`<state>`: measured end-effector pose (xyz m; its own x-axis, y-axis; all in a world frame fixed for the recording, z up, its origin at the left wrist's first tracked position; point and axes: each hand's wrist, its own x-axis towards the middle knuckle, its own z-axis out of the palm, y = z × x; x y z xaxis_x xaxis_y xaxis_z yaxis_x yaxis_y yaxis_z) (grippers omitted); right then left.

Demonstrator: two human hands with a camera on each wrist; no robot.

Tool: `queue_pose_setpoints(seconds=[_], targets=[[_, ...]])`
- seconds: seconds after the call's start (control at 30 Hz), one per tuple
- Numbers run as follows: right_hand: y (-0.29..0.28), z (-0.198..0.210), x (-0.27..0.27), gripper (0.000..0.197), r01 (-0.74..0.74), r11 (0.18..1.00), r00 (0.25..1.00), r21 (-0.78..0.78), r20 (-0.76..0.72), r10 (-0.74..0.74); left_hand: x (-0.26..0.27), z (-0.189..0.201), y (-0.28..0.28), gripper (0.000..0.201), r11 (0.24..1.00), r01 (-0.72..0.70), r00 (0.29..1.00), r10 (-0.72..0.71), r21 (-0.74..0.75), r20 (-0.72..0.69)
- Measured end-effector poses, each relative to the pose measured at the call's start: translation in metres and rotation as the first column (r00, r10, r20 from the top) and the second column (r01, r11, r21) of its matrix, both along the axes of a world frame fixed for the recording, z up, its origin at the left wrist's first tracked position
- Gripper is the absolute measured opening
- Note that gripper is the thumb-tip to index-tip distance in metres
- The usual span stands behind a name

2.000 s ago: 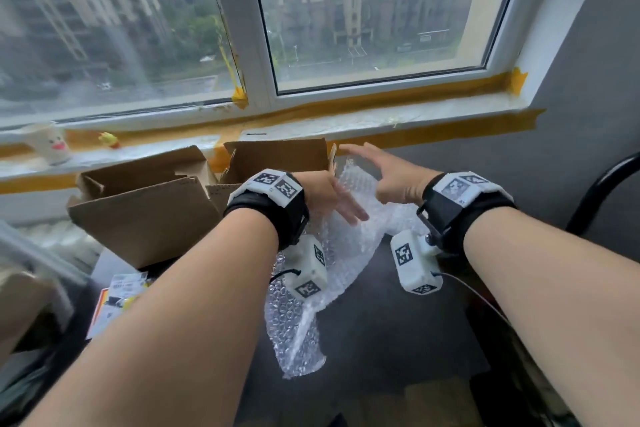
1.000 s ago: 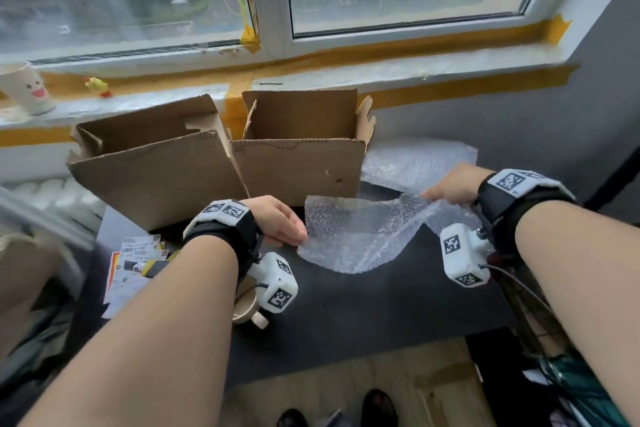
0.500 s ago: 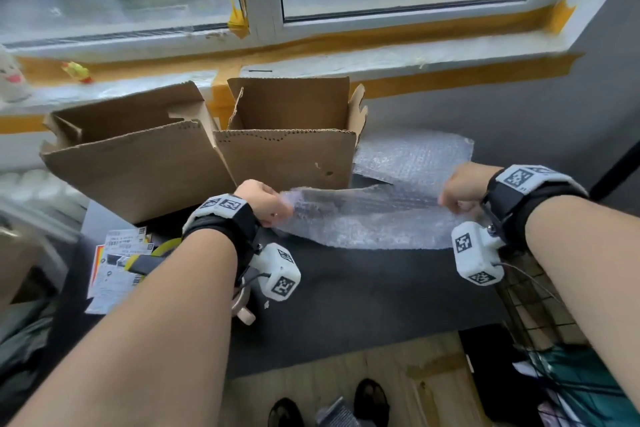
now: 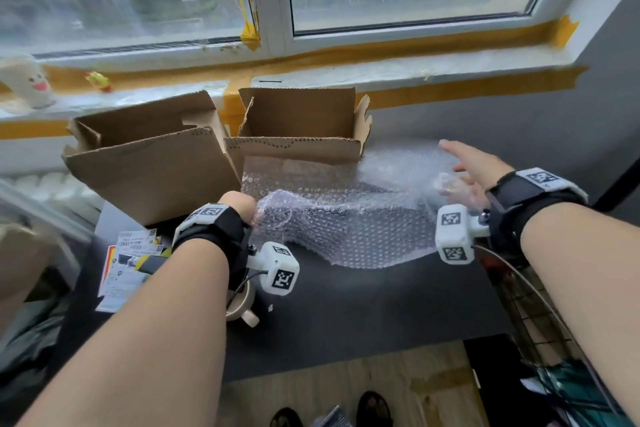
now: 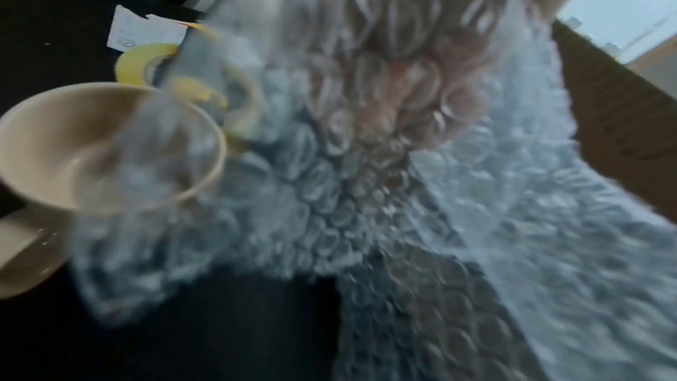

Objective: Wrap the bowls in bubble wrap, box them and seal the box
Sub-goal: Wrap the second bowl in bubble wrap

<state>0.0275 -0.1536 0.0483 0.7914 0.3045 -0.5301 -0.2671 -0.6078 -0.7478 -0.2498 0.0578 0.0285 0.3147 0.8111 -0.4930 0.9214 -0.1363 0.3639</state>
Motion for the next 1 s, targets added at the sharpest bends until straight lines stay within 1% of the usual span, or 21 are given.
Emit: queue_pose_setpoints(seconds=[0.03,0.1,0.17,0.2,0.23,0.3,0.33,0.37,0.4,0.43,0.47,0.5,0.53,0.57,0.63,0.67,0.73,0.83,0.9,0.93,1.0], targets=[[-0.001,-0.002,-0.004,0.076,-0.023,1.0,0.998,-0.009,-0.066,0.023,-0.001,-0.008,0.0,0.037,0.999,0.007,0.998,-0.005,0.04,-0.057],[-0.003,-0.009,-0.015,0.08,-0.097,0.989,0.985,-0.113,-0.152,0.079,-0.001,-0.015,-0.001,0.037,0.995,-0.065,0.995,0.07,0.069,-0.073],[-0.004,-0.017,-0.027,0.077,-0.256,0.936,0.956,-0.241,-0.209,0.207,-0.002,-0.023,-0.002,0.037,0.994,-0.109,0.992,0.11,0.031,-0.061],[-0.004,-0.021,-0.034,0.069,-0.35,0.887,0.925,-0.301,-0.264,0.275,-0.003,-0.026,-0.004,0.037,0.994,-0.113,0.992,0.113,0.004,-0.053],[-0.005,-0.023,-0.041,0.061,-0.456,0.819,0.876,-0.349,-0.342,0.341,-0.006,-0.027,-0.007,0.037,0.993,-0.119,0.992,0.119,-0.014,-0.038],[-0.005,-0.036,-0.045,0.056,-0.64,0.621,0.766,-0.453,-0.437,0.471,-0.008,-0.031,-0.006,0.036,0.98,-0.184,0.979,0.189,-0.072,0.072],[-0.004,-0.042,-0.043,0.05,-0.667,0.557,0.745,-0.495,-0.428,0.511,-0.008,-0.035,-0.004,0.037,0.951,-0.275,0.949,0.292,-0.143,0.116],[-0.004,-0.048,-0.039,0.044,-0.65,0.534,0.756,-0.54,-0.387,0.528,-0.012,-0.041,-0.003,0.039,0.942,-0.299,0.935,0.321,-0.155,0.152],[-0.003,-0.052,-0.035,0.041,-0.622,0.523,0.769,-0.582,-0.33,0.547,-0.016,-0.046,0.0,0.043,0.952,-0.276,0.942,0.295,-0.133,0.157],[-0.002,-0.051,-0.033,0.037,-0.583,0.508,0.782,-0.634,-0.268,0.563,-0.019,-0.051,0.004,0.047,0.94,-0.3,0.924,0.328,-0.16,0.198],[-0.001,-0.052,-0.03,0.035,-0.532,0.499,0.793,-0.685,-0.195,0.577,-0.021,-0.056,0.008,0.054,0.931,-0.291,0.914,0.338,-0.223,0.222],[0.0,-0.052,-0.028,0.034,-0.454,0.534,0.818,-0.713,-0.096,0.567,-0.022,-0.06,0.011,0.065,0.921,-0.268,0.907,0.34,-0.282,0.248],[0.001,-0.056,-0.024,0.038,-0.364,0.611,0.857,-0.703,0.003,0.515,-0.022,-0.062,0.013,0.074,0.909,-0.252,0.901,0.345,-0.333,0.261],[0.0,-0.059,-0.021,0.041,-0.276,0.697,0.888,-0.662,0.102,0.449,-0.022,-0.061,0.012,0.076,0.892,-0.243,0.886,0.364,-0.381,0.287],[-0.003,-0.069,-0.02,0.037,-0.143,0.815,0.92,-0.561,0.228,0.318,-0.024,-0.062,0.014,0.068,0.921,-0.196,0.897,0.307,-0.336,0.319],[-0.005,-0.077,-0.019,0.033,-0.114,0.843,0.919,-0.526,0.267,0.291,-0.024,-0.062,0.013,0.067,0.946,-0.165,0.909,0.256,-0.28,0.328],[-0.006,-0.091,-0.024,0.03,-0.124,0.865,0.892,-0.486,0.326,0.312,-0.026,-0.071,0.014,0.069,0.977,-0.092,0.922,0.157,-0.193,0.355],[-0.002,-0.106,-0.036,0.033,-0.127,0.881,0.87,-0.455,0.377,0.319,-0.031,-0.08,0.013,0.079,0.98,-0.07,0.919,0.135,-0.185,0.371],[0.002,-0.113,-0.043,0.039,-0.104,0.872,0.85,-0.478,0.413,0.328,-0.034,-0.082,0.012,0.08,0.989,-0.077,0.93,0.116,-0.125,0.349],[0.004,-0.111,-0.047,0.04,-0.098,0.855,0.816,-0.509,0.45,0.362,-0.036,-0.082,0.012,0.08,0.991,-0.088,0.929,0.117,-0.099,0.35],[0.01,-0.106,-0.054,0.03,-0.121,0.824,0.693,-0.553,0.547,0.469,-0.037,-0.081,0.01,0.081,0.99,-0.113,0.92,0.138,-0.088,0.367]])
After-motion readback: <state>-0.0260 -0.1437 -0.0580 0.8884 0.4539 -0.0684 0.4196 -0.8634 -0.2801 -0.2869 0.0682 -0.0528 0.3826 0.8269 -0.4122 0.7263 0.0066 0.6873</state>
